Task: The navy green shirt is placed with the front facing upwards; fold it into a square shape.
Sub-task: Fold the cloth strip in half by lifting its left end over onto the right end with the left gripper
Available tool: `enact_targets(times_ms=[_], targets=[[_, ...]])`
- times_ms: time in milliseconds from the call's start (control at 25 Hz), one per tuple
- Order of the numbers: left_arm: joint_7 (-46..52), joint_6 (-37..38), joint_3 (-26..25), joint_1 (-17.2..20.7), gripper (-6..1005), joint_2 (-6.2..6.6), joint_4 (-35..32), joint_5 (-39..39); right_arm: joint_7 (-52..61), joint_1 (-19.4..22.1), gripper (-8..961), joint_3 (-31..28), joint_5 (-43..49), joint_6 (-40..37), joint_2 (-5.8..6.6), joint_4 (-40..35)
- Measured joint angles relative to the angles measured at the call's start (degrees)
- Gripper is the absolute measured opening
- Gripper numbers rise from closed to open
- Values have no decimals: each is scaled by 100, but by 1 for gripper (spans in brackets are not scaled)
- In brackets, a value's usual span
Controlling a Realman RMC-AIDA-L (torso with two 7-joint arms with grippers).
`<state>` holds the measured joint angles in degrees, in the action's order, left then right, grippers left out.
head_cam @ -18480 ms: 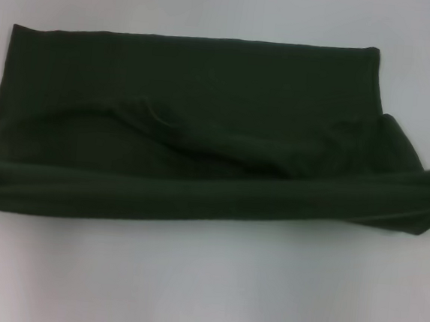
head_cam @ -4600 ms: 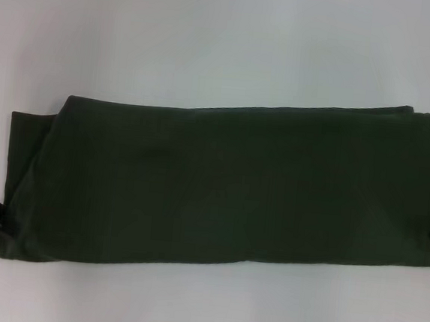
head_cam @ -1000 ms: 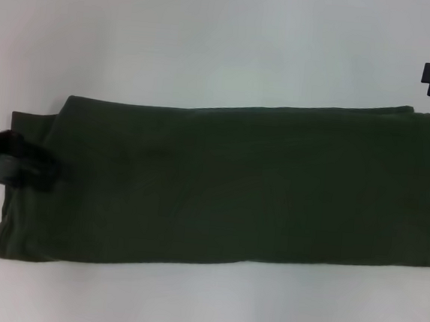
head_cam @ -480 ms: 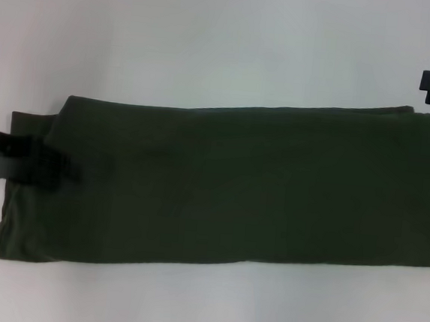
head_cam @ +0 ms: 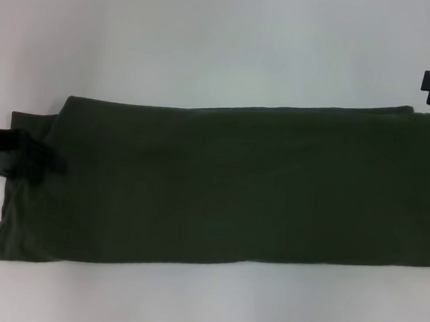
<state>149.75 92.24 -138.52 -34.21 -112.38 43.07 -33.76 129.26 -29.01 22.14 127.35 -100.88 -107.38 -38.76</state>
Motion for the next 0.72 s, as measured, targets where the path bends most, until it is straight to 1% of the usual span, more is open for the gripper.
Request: enact_targets(times_ms=[200,520,640,720], targets=[[91,-44,-3,11,520,59,7,111,2,-21,657,0,0,5,0,0],[181,-129,-29,26,520,78,104,315,24,-34,656,1,0,8,0,0],[180,-47,-143,61,521,93,212,310,55,-31,656,1,0,5,0,0],[152,165,-345,102,521,96,397,273,65,-30,656,1,0,-2,1,-1]])
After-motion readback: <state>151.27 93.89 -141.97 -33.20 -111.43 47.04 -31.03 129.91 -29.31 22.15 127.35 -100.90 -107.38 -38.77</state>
